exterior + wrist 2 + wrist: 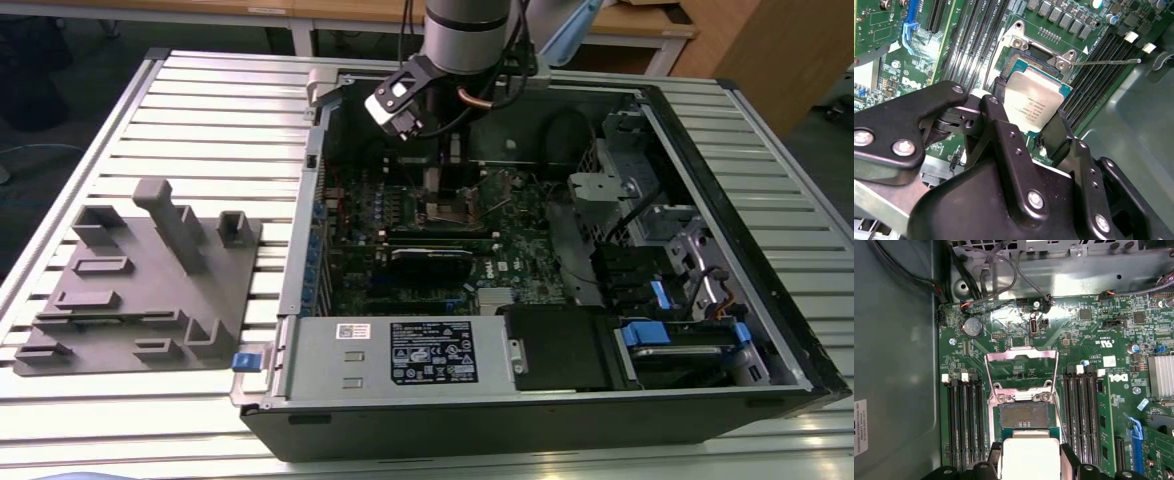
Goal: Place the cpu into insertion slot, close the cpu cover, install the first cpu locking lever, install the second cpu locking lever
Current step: 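Place the cpu into insertion slot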
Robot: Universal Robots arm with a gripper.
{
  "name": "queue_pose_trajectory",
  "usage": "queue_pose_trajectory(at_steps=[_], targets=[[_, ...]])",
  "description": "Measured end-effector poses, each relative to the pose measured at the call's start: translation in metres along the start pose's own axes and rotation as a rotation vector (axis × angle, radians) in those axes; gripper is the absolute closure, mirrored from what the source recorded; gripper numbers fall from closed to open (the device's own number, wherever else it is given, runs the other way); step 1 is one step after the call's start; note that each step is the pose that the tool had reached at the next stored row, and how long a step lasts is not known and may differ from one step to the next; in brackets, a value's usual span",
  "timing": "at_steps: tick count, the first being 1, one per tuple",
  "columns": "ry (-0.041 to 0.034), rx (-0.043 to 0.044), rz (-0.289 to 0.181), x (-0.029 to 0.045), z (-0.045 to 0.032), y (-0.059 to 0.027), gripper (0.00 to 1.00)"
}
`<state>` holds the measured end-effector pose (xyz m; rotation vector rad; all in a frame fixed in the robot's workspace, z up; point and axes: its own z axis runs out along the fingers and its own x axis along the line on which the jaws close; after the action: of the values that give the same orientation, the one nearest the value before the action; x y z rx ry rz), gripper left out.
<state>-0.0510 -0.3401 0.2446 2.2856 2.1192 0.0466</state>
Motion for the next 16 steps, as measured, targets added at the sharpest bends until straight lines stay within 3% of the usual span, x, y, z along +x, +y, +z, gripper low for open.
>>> queue_pose_trajectory(at_steps=[7, 16], targets=[[0.0000, 0.0000, 0.000, 0.0001, 0.0073, -0.0003, 0.46], [0.0000, 0.0000, 0.000, 0.0001, 0.0106, -0.0005, 0.46]])
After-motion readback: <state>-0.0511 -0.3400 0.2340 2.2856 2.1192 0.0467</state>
